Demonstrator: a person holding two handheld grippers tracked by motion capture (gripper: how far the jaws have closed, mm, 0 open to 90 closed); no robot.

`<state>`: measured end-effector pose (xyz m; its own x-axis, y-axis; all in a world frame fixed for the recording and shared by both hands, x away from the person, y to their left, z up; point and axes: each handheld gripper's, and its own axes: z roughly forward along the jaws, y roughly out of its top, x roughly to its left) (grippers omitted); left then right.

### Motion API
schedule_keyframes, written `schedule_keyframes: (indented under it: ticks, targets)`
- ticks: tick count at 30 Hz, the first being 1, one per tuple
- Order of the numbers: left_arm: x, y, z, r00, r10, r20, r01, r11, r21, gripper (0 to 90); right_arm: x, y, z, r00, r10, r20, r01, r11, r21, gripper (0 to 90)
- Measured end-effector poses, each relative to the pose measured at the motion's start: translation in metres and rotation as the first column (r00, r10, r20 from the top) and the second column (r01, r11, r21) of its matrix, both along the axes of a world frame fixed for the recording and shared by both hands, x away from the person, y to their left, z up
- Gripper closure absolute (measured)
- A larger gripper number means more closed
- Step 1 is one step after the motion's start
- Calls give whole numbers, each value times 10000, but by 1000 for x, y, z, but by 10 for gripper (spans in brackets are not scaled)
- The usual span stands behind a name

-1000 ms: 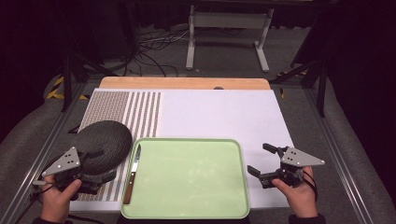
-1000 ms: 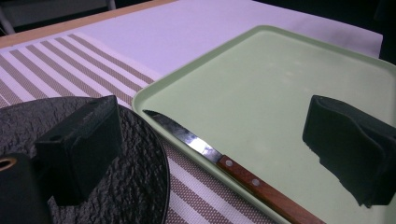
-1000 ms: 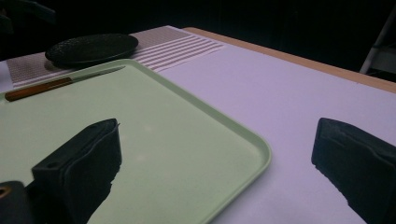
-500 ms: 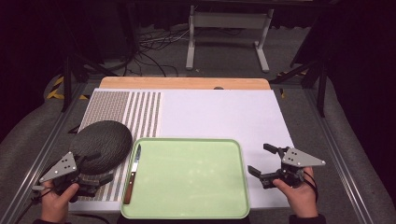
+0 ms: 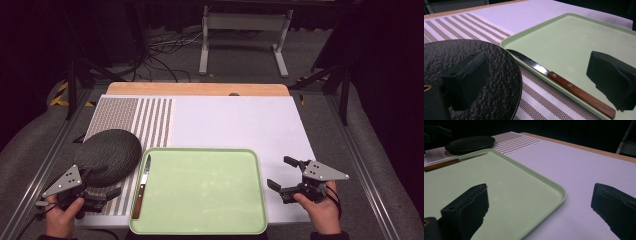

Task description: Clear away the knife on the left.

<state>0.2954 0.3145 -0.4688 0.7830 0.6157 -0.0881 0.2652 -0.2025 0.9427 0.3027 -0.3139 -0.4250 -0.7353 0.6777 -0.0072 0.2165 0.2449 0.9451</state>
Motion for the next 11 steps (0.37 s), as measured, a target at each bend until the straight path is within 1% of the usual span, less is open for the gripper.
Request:
schedule_keyframes:
  ticks: [2,5,7,9,10,11]
  targets:
    - [0,0,1,10000,-1,30,1,10000,31,49,0,0,0,10000,5,12,-5,10000,-2,22]
    - [-1,0,2,9999,-40,156,36,9997,236,40,0,1,0,10000,9,15,-9,10000,-7,22]
    - [-1,-1,3,9999,-74,151,70,9996,261,39,0,1,0,10000,-2,13,2,10000,-9,22]
    - [-2,-2,4,9995,-150,268,139,9991,402,31,0,1,0,10000,-12,39,12,10000,2,22]
    - [-2,-2,5,9994,-97,343,77,9983,583,30,0,1,0,10000,-9,42,9,10000,5,22]
    - [-2,-2,5,9992,-44,395,17,9977,678,30,0,1,0,10000,-8,46,8,10000,-2,22]
